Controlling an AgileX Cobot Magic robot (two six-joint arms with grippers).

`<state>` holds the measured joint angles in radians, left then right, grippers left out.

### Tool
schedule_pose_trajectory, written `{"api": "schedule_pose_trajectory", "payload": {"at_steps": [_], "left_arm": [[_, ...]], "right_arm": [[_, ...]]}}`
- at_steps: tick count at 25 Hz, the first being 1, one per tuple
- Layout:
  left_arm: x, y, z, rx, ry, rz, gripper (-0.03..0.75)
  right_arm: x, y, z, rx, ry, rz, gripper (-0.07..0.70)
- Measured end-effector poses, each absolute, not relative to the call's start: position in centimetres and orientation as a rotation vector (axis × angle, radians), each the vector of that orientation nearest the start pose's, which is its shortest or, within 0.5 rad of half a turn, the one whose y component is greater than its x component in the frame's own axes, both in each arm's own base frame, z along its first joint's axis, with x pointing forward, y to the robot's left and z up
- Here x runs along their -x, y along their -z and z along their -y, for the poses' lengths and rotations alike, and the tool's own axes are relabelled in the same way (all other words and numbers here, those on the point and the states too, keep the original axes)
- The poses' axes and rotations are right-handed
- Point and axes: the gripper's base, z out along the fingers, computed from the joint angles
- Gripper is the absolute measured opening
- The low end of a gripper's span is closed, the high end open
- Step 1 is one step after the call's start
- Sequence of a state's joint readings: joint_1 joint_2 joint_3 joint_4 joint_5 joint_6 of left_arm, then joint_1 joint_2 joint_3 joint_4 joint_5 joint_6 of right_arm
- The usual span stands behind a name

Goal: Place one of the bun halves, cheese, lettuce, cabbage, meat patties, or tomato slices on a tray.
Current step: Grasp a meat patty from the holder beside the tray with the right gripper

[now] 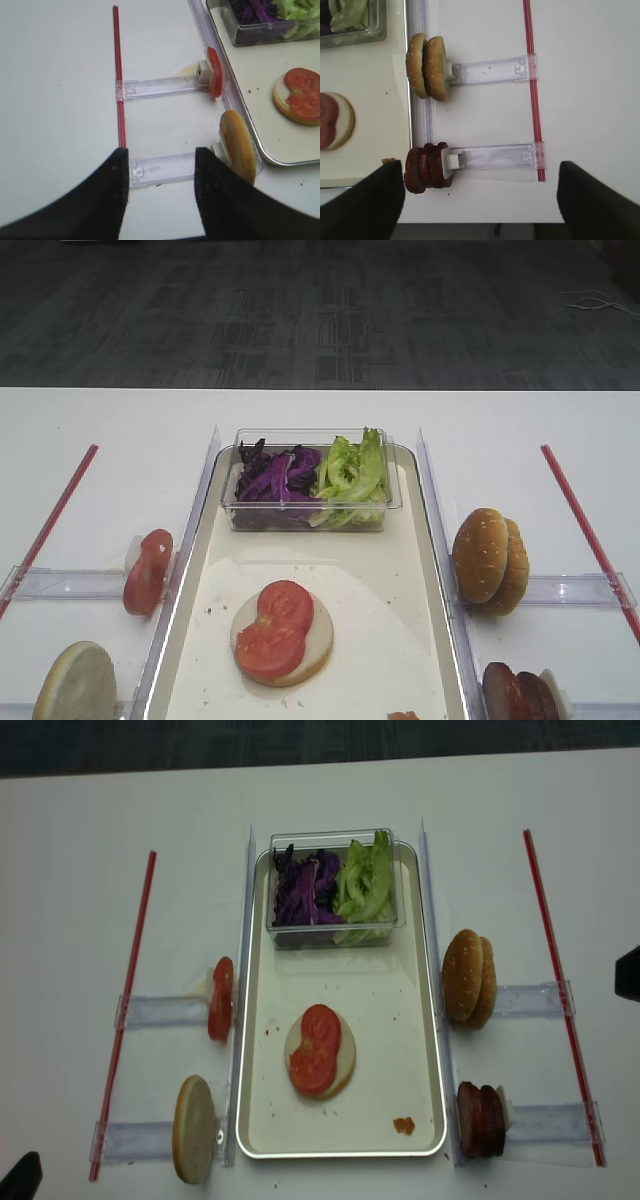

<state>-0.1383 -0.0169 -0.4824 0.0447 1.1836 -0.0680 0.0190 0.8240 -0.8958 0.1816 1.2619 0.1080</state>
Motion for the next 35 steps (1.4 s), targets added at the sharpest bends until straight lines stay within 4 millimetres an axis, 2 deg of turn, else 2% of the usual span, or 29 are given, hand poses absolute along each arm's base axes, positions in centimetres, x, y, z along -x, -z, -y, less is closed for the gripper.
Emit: {"api": "schedule_pose_trajectory", "payload": {"at_steps": [9,18,26,35], "left_arm": [[1.1,-26.3,-0.5,-0.071,0.064,-2.167,0.292],[1.1,-26.3,-0.5,-0.071,0.064,-2.167,0.292],[1.1,-26.3,-0.5,-0.071,0.064,-2.167,0.292],[1.1,-26.3,-0.5,-0.071,0.064,-2.167,0.292]], "right_arm": [[-13.4,-33.2,-2.1,-0.152,-0.329,-2.718,0.625],[-13.5,-33.3,-2.8,-0.139,-0.406,-2.721,0.625],[-12.8,-33.0,-5.7,-0.045,-0.444,-2.788,0.625],[-13.5,-30.7,-10.3,0.037,-0.426,-2.98,0.625]]}}
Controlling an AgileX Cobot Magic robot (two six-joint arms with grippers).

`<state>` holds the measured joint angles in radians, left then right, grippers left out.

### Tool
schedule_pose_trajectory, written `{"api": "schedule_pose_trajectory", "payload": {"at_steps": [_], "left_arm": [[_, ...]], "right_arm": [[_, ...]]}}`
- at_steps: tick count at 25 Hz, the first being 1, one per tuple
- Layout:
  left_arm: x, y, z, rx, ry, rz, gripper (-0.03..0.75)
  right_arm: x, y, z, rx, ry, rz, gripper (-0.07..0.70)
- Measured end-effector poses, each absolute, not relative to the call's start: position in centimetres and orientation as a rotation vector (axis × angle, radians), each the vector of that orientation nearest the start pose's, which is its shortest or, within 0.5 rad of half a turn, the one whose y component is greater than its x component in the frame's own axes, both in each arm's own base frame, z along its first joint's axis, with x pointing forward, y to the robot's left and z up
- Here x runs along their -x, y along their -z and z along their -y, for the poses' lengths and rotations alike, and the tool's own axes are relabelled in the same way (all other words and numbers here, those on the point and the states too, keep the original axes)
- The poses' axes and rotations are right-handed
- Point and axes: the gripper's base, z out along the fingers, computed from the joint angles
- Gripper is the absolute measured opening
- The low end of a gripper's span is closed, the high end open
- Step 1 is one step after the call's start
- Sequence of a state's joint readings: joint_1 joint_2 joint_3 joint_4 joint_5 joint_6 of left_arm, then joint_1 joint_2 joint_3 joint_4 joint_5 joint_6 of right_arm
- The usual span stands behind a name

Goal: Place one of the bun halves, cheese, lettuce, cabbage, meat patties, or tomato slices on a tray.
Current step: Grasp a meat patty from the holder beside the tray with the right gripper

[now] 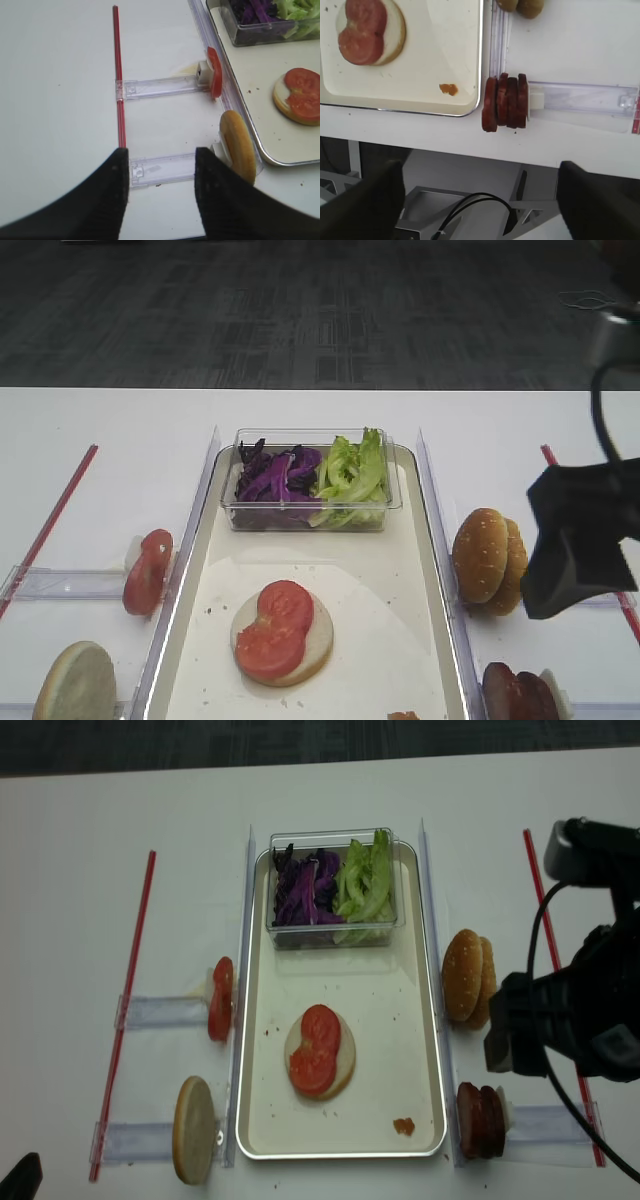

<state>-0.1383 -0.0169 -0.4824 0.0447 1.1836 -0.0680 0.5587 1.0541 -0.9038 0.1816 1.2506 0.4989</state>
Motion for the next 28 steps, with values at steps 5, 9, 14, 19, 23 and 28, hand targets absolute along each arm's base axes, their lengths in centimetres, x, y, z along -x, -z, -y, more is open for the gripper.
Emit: {"api": "schedule_pose_trajectory", "payload": {"at_steps": [5,9,14,19,23,28], "left_arm": [[1.1,-26.3,-0.5,-0.071,0.064,-2.167,0.292],[1.1,-26.3,-0.5,-0.071,0.064,-2.167,0.292],[1.1,-26.3,-0.5,-0.071,0.064,-2.167,0.292],[1.1,-26.3,-0.5,-0.071,0.064,-2.167,0.292],[1.1,-26.3,-0.5,-0.071,0.064,-2.167,0.292],[1.1,-26.3,-0.5,-0.071,0.064,-2.167,0.292]], "right_arm": [[-14.1,-29.5,-11.7,0.039,-0.389,-3.046,0.625],[-14.5,-28.9,-12.1,0.017,-0.366,-3.078,0.625],[-14.9,-28.3,-12.4,0.017,-0.338,-3.102,0.625],[-15.4,-27.7,-12.7,0.018,-0.324,-3.112,0.625],[-16.0,-27.1,-13.1,0.04,-0.318,-3.114,0.625],[-16.8,-26.3,-13.6,0.057,-0.311,-3.122,0.625]]}}
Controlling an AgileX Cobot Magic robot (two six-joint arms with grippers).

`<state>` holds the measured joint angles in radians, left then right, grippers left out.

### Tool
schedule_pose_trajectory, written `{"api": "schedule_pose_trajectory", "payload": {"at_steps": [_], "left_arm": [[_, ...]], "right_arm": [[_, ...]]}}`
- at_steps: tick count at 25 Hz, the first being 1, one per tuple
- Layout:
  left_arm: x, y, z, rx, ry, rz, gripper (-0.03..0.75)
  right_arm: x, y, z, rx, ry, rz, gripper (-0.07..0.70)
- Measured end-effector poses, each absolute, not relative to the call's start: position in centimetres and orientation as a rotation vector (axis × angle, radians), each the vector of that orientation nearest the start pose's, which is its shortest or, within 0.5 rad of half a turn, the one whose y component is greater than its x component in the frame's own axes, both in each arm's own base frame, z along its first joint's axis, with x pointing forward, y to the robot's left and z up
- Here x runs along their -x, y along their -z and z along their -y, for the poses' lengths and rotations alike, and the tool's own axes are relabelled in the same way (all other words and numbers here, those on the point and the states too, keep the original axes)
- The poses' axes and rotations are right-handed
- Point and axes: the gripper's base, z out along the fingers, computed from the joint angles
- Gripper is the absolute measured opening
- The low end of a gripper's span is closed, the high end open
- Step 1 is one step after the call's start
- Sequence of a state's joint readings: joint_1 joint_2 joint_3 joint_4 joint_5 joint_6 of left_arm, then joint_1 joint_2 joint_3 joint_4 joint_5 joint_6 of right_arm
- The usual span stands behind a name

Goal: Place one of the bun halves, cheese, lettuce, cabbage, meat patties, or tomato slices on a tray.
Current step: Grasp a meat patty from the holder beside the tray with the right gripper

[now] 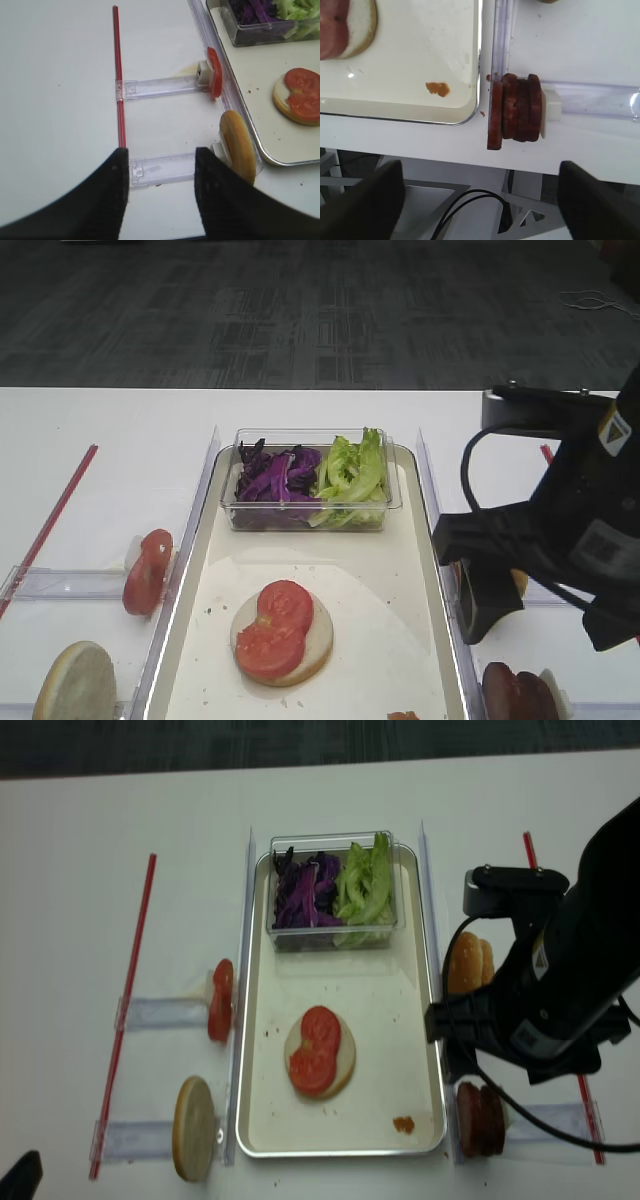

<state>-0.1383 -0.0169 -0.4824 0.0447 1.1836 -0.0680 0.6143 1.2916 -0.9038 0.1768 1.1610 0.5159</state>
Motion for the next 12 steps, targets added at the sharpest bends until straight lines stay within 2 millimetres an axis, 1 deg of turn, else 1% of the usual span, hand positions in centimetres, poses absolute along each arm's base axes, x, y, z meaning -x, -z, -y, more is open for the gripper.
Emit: {"api": "schedule_pose_trajectory", "payload": {"at_steps": [8,12], "left_arm": [[1.1,-26.3,-0.5,-0.071,0.064,-2.167,0.292],[1.1,-26.3,-0.5,-0.071,0.064,-2.167,0.292]], "right_arm": [[-17.5,-25.1,-14.2,0.064,-0.313,-3.132,0.625],[-16.9,-23.7,-13.9,0.053,-0.297,-3.157,0.625]]}}
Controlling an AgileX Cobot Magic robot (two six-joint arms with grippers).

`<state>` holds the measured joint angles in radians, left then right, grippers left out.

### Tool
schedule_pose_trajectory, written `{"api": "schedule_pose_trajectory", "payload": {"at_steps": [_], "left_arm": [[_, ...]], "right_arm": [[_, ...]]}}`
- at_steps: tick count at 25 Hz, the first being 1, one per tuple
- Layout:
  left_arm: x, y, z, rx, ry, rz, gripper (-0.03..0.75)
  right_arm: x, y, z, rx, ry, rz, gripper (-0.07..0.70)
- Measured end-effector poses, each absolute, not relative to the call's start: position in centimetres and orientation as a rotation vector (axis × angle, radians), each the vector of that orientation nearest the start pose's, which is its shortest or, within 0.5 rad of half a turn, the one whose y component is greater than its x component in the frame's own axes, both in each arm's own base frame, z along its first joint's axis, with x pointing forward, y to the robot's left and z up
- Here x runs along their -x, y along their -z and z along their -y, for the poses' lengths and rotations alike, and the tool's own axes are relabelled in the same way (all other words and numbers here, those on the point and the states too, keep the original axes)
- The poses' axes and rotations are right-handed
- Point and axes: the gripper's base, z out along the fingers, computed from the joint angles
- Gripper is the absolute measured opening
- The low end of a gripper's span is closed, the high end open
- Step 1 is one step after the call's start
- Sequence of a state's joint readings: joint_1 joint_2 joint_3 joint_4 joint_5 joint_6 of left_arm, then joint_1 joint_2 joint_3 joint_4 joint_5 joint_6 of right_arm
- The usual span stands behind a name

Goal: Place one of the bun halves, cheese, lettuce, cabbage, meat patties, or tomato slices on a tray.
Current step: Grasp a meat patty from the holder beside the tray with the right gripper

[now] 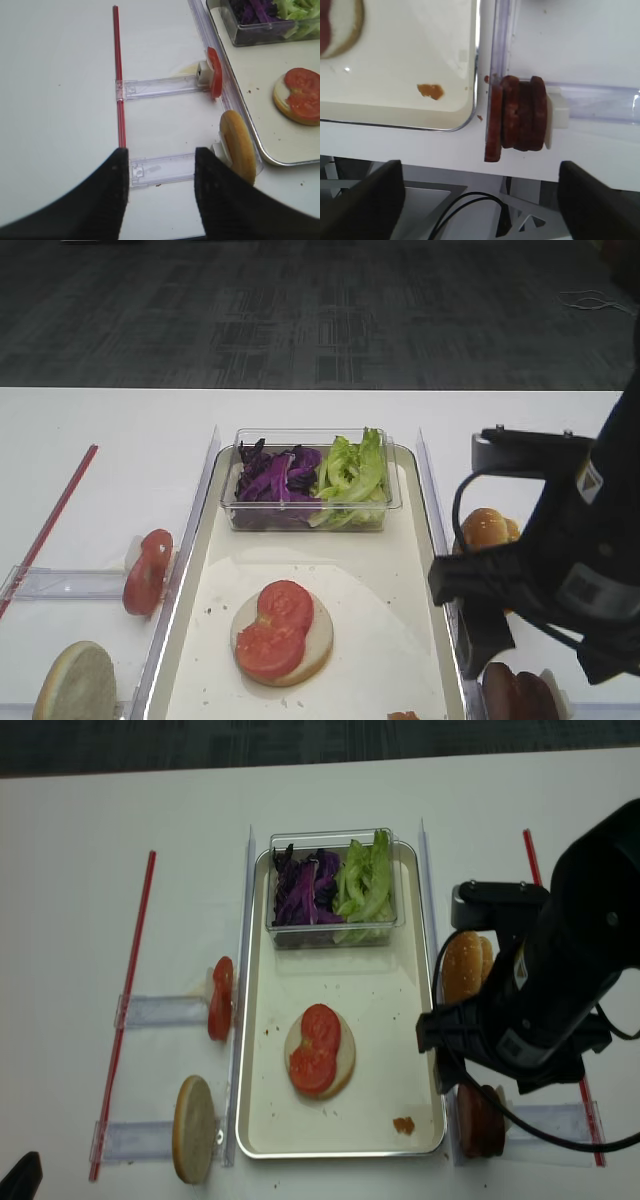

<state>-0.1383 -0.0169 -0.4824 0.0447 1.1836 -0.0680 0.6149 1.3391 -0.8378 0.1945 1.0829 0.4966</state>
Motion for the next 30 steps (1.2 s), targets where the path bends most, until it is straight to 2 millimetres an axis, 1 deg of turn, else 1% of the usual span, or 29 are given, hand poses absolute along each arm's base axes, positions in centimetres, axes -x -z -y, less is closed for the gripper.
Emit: {"api": "schedule_pose_trajectory", "payload": {"at_steps": [2,7,12,22,30], "left_arm": [[1.1,-26.3,-0.5,-0.071,0.064,-2.167,0.292],[1.1,-26.3,-0.5,-0.071,0.064,-2.167,0.292],[1.1,-26.3,-0.5,-0.071,0.064,-2.167,0.292],[1.1,-26.3,-0.5,-0.071,0.064,-2.167,0.292],[1.1,-26.3,-0.5,-0.071,0.064,-2.167,0.292]], "right_arm": [[-16.4,-22.7,-13.5,0.056,-0.277,-3.184,0.617],[-16.2,-21.6,-13.7,0.048,-0.347,-3.157,0.568],[-16.5,-21.6,-14.0,0.035,-0.397,-3.112,0.549],[-16.4,-21.1,-13.8,0.033,-0.393,-3.113,0.547],[-16.5,-21.1,-14.0,0.018,-0.428,-3.091,0.543]]}}
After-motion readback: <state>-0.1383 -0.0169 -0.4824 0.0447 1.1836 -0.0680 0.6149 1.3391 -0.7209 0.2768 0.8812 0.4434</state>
